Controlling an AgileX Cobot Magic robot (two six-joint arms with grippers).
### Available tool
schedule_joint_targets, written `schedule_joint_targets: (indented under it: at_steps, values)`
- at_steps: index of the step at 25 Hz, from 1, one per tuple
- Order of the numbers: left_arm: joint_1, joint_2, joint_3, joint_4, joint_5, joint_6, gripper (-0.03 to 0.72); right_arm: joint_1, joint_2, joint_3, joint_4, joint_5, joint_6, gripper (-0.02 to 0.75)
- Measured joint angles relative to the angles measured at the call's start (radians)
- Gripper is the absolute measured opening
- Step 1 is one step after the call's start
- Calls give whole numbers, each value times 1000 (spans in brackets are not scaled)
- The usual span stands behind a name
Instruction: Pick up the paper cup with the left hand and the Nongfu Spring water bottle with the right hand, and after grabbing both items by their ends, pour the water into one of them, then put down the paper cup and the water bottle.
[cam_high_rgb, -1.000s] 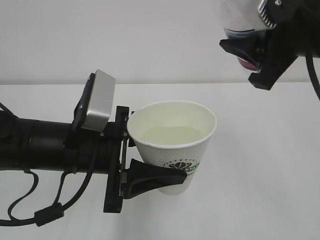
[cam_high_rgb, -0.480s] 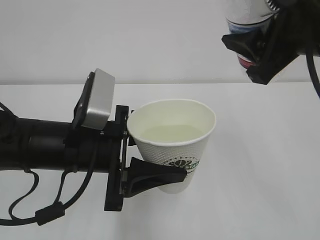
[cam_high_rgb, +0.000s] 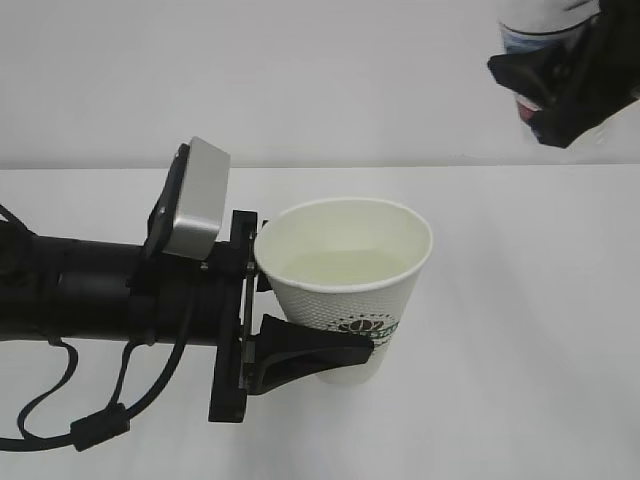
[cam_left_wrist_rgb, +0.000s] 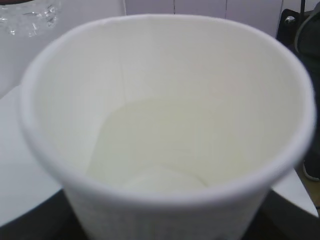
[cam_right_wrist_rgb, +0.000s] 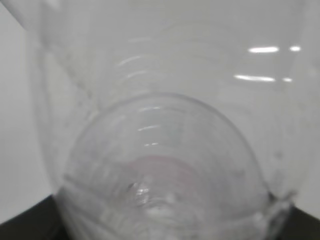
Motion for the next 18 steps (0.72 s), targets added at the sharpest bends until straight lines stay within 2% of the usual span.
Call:
schedule_joint_targets:
  at_steps: [8,12,18]
  values:
    - [0,0,0,0,0,0,492,-223,0,0,145,-108,29,469]
    - [0,0,0,0,0,0,491,-294,0,0,217,-163,29,469]
    - [0,0,0,0,0,0,491,-343,22,0,300,-215,21,469]
